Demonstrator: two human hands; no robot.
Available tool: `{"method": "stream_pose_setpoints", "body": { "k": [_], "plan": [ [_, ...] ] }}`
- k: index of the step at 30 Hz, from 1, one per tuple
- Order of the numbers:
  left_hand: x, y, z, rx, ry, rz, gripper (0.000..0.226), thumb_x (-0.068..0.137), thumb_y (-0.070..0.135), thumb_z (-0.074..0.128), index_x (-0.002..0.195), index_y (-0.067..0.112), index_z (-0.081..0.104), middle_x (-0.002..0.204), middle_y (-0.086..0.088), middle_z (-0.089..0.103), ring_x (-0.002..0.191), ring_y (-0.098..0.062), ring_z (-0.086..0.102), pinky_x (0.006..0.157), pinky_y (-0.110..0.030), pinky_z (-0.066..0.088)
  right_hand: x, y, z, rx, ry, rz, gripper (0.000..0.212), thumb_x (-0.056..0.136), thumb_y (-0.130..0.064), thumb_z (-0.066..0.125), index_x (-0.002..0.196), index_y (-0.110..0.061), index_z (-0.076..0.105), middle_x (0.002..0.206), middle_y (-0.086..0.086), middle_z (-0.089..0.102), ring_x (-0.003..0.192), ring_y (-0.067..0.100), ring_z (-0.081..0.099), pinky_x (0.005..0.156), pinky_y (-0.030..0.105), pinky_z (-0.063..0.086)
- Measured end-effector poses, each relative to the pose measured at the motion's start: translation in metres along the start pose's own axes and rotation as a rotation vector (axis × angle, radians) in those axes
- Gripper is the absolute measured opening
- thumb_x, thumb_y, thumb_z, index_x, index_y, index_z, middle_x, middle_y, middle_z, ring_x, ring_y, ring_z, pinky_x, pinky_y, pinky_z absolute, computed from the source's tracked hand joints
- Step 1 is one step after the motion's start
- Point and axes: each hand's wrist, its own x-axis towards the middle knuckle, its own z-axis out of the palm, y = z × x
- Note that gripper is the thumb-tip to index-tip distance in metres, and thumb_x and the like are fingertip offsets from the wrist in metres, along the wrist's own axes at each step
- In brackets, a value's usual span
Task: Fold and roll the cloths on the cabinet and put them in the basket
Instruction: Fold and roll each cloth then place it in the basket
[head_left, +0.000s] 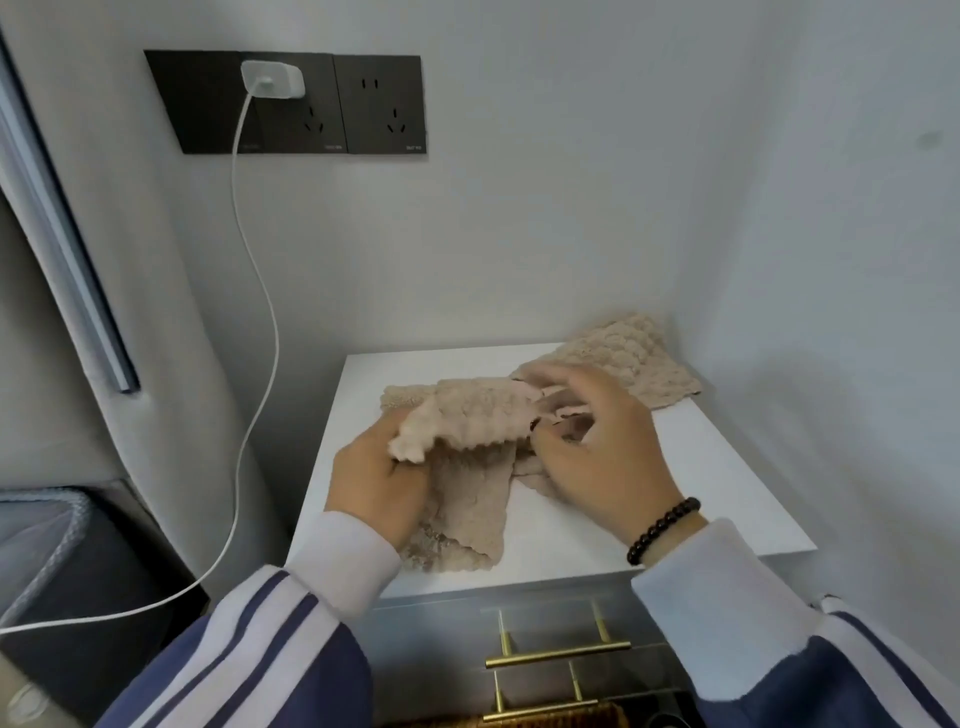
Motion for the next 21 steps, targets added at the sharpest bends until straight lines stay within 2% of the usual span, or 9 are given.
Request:
{"method": "stream_pose_setpoints", "body": {
  "k": [2,3,4,6,8,11,15,18,21],
  "plan": [
    [0.004,0.005,-0.006,-0.224,0.057,-0.087,0.028,0.093,0.012,0.052,0.078,0.032,0.065,0.082,0.016,0.065,0.084,-0.009,0.06,0.073,-0.023,0.046,0.009,0.024,-0.009,-0.303,-0.135,0.183,0.077,0.078,-0.031,0.071,0.145,-0.033,0.031,0.147,-0.006,0.03,0.135,0.011,0.03,0.109,0.028,0.031],
    [0.005,0.008,-0.008,-0.327,0.079,-0.116,0.029,0.092,0.013,0.053,0.075,0.033,0.066,0.081,0.017,0.066,0.084,-0.008,0.061,0.073,-0.025,0.046,0.012,0.037,-0.011,-0.453,-0.237,0.259,0.096,0.073,-0.047,0.073,0.149,-0.037,0.015,0.156,-0.005,0.011,0.144,0.016,0.01,0.116,0.037,0.02],
    [0.007,0.01,-0.01,-0.408,0.097,-0.141,0.031,0.092,0.012,0.054,0.073,0.033,0.066,0.08,0.016,0.067,0.084,-0.007,0.061,0.072,-0.025,0.046,0.013,0.05,-0.01,-0.575,-0.325,0.318,0.11,0.068,-0.06,0.072,0.15,-0.04,0.002,0.158,-0.004,-0.006,0.146,0.021,-0.006,0.118,0.045,0.01],
    [0.011,0.012,-0.013,-0.506,0.133,-0.193,0.03,0.092,0.01,0.054,0.073,0.03,0.066,0.079,0.011,0.066,0.082,-0.008,0.06,0.07,-0.025,0.046,0.014,0.075,-0.004,-0.683,-0.422,0.41,0.123,0.06,-0.075,0.067,0.148,-0.042,-0.012,0.157,-0.002,-0.023,0.144,0.027,-0.02,0.116,0.054,-0.001],
    [0.016,0.012,-0.016,-0.567,0.174,-0.23,0.029,0.092,0.01,0.054,0.073,0.029,0.066,0.079,0.009,0.067,0.082,-0.01,0.061,0.073,-0.028,0.047,0.019,0.09,0.002,-0.662,-0.426,0.465,0.123,0.058,-0.08,0.064,0.147,-0.044,-0.013,0.157,0.0,-0.023,0.144,0.028,-0.02,0.116,0.056,-0.003],
    [0.024,0.009,-0.021,-0.636,0.217,-0.265,0.028,0.091,0.011,0.055,0.073,0.028,0.068,0.083,0.006,0.069,0.09,-0.017,0.064,0.086,-0.038,0.051,0.034,0.103,0.012,-0.644,-0.365,0.469,0.118,0.06,-0.083,0.059,0.148,-0.045,-0.009,0.16,-0.001,-0.013,0.146,0.028,-0.015,0.116,0.057,-0.002],
    [0.033,0.009,-0.025,-0.676,0.244,-0.284,0.036,0.091,0.014,0.055,0.065,0.032,0.072,0.082,0.007,0.071,0.093,-0.02,0.066,0.092,-0.044,0.051,0.051,0.116,0.023,-0.678,-0.328,0.507,0.104,0.066,-0.085,0.049,0.149,-0.045,0.001,0.161,-0.005,-0.003,0.147,0.024,-0.007,0.114,0.059,-0.003],
    [0.038,0.008,-0.027,-0.674,0.244,-0.275,0.042,0.091,0.014,0.055,0.063,0.039,0.073,0.081,0.009,0.071,0.095,-0.019,0.066,0.094,-0.046,0.05,0.068,0.121,0.03,-0.74,-0.336,0.529,0.088,0.078,-0.077,0.044,0.15,-0.038,0.013,0.16,-0.006,0.003,0.147,0.021,-0.001,0.113,0.062,0.0],
    [0.042,0.008,-0.029,-0.699,0.246,-0.255,0.033,0.092,0.014,0.055,0.071,0.032,0.073,0.087,0.007,0.073,0.095,-0.019,0.067,0.095,-0.047,0.05,0.081,0.124,0.033,-0.797,-0.288,0.534,0.077,0.086,-0.069,0.039,0.15,-0.03,0.02,0.16,-0.005,0.009,0.147,0.02,0.005,0.113,0.062,0.005]
  ]
}}
